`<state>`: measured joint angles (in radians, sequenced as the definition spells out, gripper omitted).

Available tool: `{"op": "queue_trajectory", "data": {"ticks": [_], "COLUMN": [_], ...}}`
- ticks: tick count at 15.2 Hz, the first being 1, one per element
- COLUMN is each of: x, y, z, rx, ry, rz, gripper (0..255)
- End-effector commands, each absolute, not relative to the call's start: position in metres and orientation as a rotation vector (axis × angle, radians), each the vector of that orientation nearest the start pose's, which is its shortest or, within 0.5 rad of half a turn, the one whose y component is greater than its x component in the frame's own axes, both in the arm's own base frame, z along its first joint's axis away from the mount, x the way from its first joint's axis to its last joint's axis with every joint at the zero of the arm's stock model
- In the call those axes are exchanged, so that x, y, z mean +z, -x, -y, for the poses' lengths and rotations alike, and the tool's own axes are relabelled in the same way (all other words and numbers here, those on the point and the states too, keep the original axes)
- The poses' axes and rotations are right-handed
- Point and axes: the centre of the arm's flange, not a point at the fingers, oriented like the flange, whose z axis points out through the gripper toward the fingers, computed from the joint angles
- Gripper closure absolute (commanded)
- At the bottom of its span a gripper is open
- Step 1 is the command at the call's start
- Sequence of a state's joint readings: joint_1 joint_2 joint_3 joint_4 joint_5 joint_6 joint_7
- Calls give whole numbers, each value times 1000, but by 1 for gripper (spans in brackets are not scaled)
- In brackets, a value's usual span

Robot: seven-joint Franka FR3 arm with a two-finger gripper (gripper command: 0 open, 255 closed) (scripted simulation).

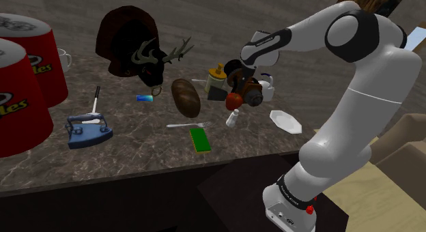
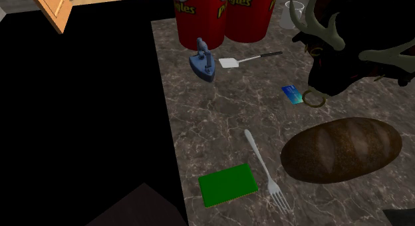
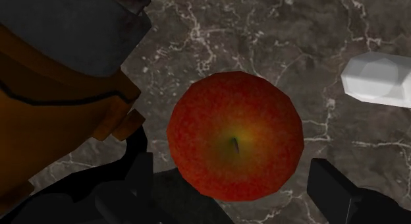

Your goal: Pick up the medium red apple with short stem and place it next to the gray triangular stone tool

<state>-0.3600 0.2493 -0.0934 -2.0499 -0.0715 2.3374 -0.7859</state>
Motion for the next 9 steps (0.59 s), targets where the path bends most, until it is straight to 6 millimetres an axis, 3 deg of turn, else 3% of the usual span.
{"op": "queue_trajectory", "data": {"ticks": [1, 2, 9], "x": [345, 356, 356], "y": [-532, -532, -532], "z": [255, 254, 254], "rx": [21, 21, 21], "ry": [3166, 3166, 3166], "rz": [616, 616, 616], "gripper": [0, 0, 0]}}
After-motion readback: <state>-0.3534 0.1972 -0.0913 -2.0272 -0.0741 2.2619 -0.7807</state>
